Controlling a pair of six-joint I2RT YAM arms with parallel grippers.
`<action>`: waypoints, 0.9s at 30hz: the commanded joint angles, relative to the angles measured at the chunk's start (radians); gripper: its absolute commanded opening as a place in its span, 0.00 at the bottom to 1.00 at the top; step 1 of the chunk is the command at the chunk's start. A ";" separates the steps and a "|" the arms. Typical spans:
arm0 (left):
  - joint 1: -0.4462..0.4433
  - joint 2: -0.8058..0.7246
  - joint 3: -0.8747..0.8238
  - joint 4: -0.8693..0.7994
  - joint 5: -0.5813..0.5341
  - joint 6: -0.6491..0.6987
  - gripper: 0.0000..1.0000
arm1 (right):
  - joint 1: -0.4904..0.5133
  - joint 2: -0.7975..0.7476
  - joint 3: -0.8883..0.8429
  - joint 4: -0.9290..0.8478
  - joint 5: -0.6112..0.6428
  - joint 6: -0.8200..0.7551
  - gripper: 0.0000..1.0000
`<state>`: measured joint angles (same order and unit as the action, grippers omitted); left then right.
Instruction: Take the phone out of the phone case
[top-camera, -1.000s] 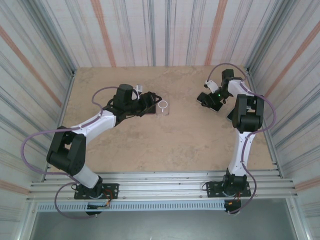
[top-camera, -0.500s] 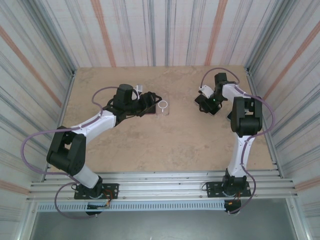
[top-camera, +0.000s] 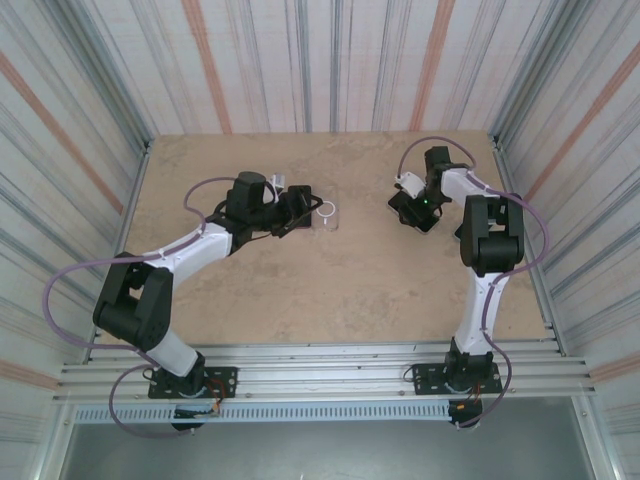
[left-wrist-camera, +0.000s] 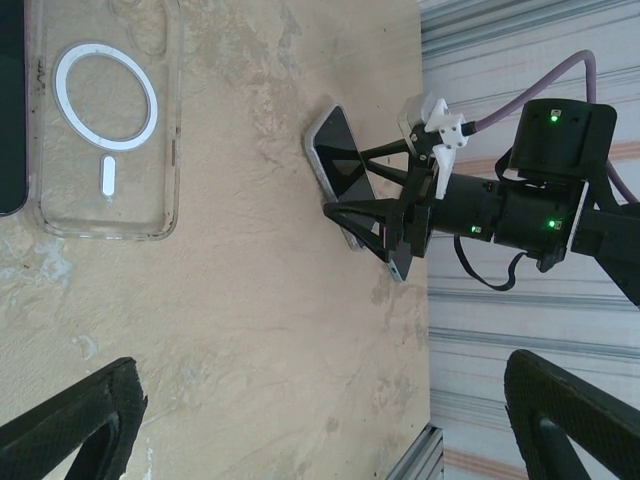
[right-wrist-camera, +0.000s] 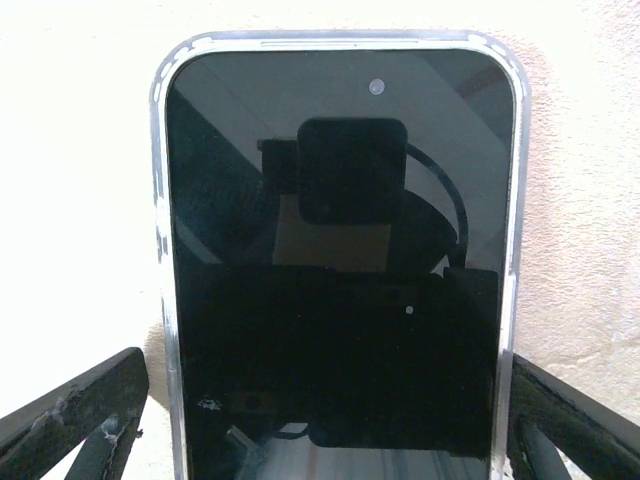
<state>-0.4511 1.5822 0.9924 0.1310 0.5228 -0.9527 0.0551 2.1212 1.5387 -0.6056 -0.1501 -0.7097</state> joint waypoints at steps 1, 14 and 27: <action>0.010 -0.024 -0.001 0.015 0.019 0.029 0.96 | 0.025 0.031 -0.067 -0.067 0.143 -0.041 0.90; 0.012 -0.011 0.001 0.019 0.030 0.031 0.96 | -0.005 0.043 -0.037 -0.145 0.010 -0.050 0.85; 0.013 0.004 0.019 0.016 0.036 0.031 0.96 | -0.006 0.097 -0.027 -0.151 0.048 -0.049 0.74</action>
<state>-0.4442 1.5829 0.9924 0.1307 0.5362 -0.9455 0.0502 2.1250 1.5459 -0.6659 -0.1616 -0.7341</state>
